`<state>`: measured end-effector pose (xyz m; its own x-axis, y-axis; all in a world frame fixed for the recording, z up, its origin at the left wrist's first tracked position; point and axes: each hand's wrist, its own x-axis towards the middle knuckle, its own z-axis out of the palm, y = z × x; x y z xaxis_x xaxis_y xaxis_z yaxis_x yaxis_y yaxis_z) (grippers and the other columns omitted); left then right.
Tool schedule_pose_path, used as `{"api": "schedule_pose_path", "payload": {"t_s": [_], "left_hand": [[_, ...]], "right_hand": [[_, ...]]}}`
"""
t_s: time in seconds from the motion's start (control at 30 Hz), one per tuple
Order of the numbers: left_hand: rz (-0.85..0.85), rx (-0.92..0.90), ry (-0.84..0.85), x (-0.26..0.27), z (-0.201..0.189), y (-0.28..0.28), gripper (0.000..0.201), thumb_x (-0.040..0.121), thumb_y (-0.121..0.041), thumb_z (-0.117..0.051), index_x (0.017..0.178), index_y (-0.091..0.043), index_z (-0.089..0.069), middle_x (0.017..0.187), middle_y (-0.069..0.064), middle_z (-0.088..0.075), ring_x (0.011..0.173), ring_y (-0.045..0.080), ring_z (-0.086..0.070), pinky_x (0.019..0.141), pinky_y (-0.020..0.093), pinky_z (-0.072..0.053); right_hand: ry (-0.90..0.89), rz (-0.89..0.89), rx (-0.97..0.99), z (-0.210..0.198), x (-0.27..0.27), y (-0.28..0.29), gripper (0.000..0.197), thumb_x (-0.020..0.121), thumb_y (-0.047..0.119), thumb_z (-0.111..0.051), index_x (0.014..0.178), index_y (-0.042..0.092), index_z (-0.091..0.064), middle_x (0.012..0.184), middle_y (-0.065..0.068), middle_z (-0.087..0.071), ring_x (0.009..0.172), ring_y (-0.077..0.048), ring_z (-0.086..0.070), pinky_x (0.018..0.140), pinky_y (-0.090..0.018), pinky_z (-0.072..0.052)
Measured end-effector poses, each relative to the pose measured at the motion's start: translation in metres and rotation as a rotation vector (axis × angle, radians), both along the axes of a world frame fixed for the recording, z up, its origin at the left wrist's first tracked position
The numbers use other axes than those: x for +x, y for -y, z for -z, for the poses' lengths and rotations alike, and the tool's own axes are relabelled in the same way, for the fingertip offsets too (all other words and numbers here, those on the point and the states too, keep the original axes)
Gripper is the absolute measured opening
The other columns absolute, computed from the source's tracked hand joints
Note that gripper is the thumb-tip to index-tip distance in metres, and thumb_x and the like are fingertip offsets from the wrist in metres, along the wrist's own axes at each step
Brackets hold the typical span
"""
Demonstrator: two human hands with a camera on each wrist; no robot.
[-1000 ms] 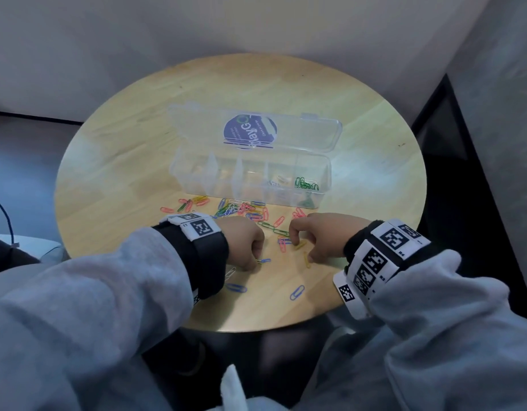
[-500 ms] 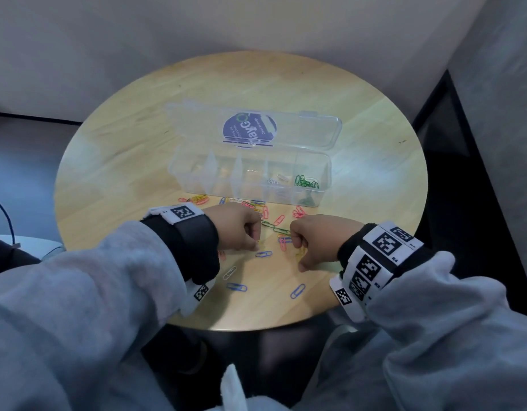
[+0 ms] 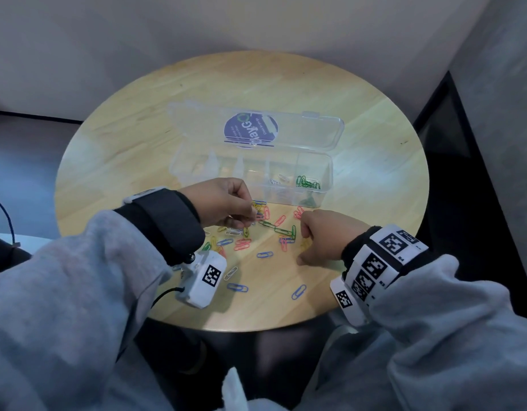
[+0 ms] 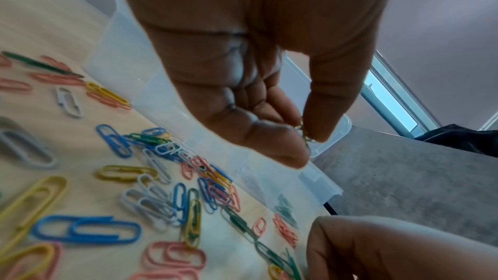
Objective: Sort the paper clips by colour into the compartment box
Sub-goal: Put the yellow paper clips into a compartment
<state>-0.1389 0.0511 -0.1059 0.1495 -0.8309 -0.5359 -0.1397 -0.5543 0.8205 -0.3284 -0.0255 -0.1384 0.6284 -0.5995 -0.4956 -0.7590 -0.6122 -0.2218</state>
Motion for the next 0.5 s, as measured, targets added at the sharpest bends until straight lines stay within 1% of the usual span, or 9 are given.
{"api": "schedule_pose_path", "payload": {"t_s": [0.07, 0.13, 0.17, 0.23, 0.3, 0.33, 0.4, 0.43, 0.5], "left_hand": [[-0.006, 0.014, -0.013, 0.0006, 0.0000, -0.0001, 0.022, 0.084, 0.010, -0.057, 0.079, -0.011, -0.050, 0.049, -0.001, -0.063, 0.046, 0.009, -0.061, 0.049, 0.017, -0.051], [-0.014, 0.048, -0.031, 0.0006, -0.0002, -0.0002, 0.021, 0.086, 0.010, -0.052, 0.085, -0.011, -0.056, 0.051, 0.000, -0.063, 0.044, 0.009, -0.060, 0.047, 0.016, -0.052], [-0.025, 0.067, -0.046, 0.0007, -0.0002, -0.0002, 0.022, 0.088, 0.010, -0.049, 0.085, -0.010, -0.057, 0.050, 0.001, -0.063, 0.042, 0.008, -0.059, 0.045, 0.016, -0.051], [-0.067, 0.093, -0.078, 0.0006, 0.0003, 0.0002, 0.025, 0.089, 0.010, -0.043, 0.081, -0.008, -0.058, 0.051, 0.003, -0.061, 0.038, 0.008, -0.057, 0.042, 0.015, -0.049], [-0.135, 0.100, -0.120, 0.0011, 0.0017, 0.0001, 0.025, 0.090, 0.007, -0.041, 0.077, -0.007, -0.056, 0.060, 0.007, -0.057, 0.037, 0.008, -0.054, 0.040, 0.013, -0.046], [-0.173, 0.098, -0.149, 0.0016, 0.0029, 0.0000, 0.024, 0.090, 0.005, -0.041, 0.075, -0.008, -0.054, 0.064, 0.008, -0.054, 0.037, 0.007, -0.054, 0.040, 0.013, -0.045], [-0.247, 0.091, -0.217, 0.0024, 0.0051, 0.0003, 0.022, 0.091, -0.002, -0.043, 0.072, -0.009, -0.052, 0.068, 0.006, -0.050, 0.039, 0.007, -0.054, 0.040, 0.012, -0.045], [-0.279, 0.090, -0.251, 0.0027, 0.0058, 0.0004, 0.022, 0.091, -0.005, -0.044, 0.071, -0.009, -0.051, 0.068, 0.006, -0.050, 0.040, 0.007, -0.054, 0.040, 0.012, -0.045], [-0.324, 0.089, -0.303, 0.0029, 0.0063, 0.0015, 0.022, 0.092, -0.009, -0.046, 0.070, -0.011, -0.050, 0.065, 0.004, -0.051, 0.040, 0.007, -0.053, 0.040, 0.012, -0.044]], "right_hand": [[-0.020, 0.003, -0.020, -0.0024, 0.0035, -0.0002, 0.032, 0.078, 0.033, -0.071, 0.097, 0.014, -0.053, 0.096, 0.001, -0.054, 0.086, -0.019, -0.050, 0.072, -0.028, -0.040], [-0.043, -0.004, -0.024, -0.0049, 0.0072, 0.0023, 0.030, 0.084, 0.027, -0.065, 0.106, 0.006, -0.062, 0.107, -0.006, -0.062, 0.096, -0.023, -0.058, 0.078, -0.030, -0.045], [-0.054, -0.006, -0.023, -0.0059, 0.0086, 0.0034, 0.030, 0.086, 0.024, -0.063, 0.109, 0.005, -0.063, 0.111, -0.009, -0.064, 0.101, -0.025, -0.059, 0.082, -0.029, -0.047], [-0.073, -0.016, -0.025, -0.0075, 0.0095, 0.0042, 0.029, 0.089, 0.022, -0.060, 0.111, 0.004, -0.064, 0.114, -0.011, -0.065, 0.105, -0.025, -0.060, 0.084, -0.029, -0.047], [-0.091, -0.032, -0.036, -0.0077, 0.0094, 0.0034, 0.027, 0.089, 0.019, -0.056, 0.111, 0.005, -0.064, 0.114, -0.010, -0.065, 0.102, -0.024, -0.060, 0.079, -0.029, -0.047], [-0.098, -0.039, -0.036, -0.0071, 0.0091, 0.0032, 0.025, 0.089, 0.015, -0.054, 0.109, 0.005, -0.065, 0.112, -0.010, -0.066, 0.100, -0.024, -0.061, 0.074, -0.027, -0.046], [-0.111, -0.039, -0.028, -0.0060, 0.0091, 0.0027, 0.025, 0.084, 0.008, -0.052, 0.103, 0.005, -0.068, 0.107, -0.010, -0.068, 0.097, -0.025, -0.063, 0.065, -0.025, -0.045], [-0.114, -0.040, -0.023, -0.0049, 0.0090, 0.0023, 0.025, 0.082, 0.007, -0.052, 0.100, 0.006, -0.069, 0.104, -0.010, -0.069, 0.095, -0.025, -0.064, 0.063, -0.025, -0.046], [-0.122, -0.052, -0.023, -0.0026, 0.0087, 0.0005, 0.024, 0.079, 0.007, -0.053, 0.095, 0.007, -0.071, 0.100, -0.009, -0.070, 0.090, -0.024, -0.066, 0.067, -0.026, -0.051]]}}
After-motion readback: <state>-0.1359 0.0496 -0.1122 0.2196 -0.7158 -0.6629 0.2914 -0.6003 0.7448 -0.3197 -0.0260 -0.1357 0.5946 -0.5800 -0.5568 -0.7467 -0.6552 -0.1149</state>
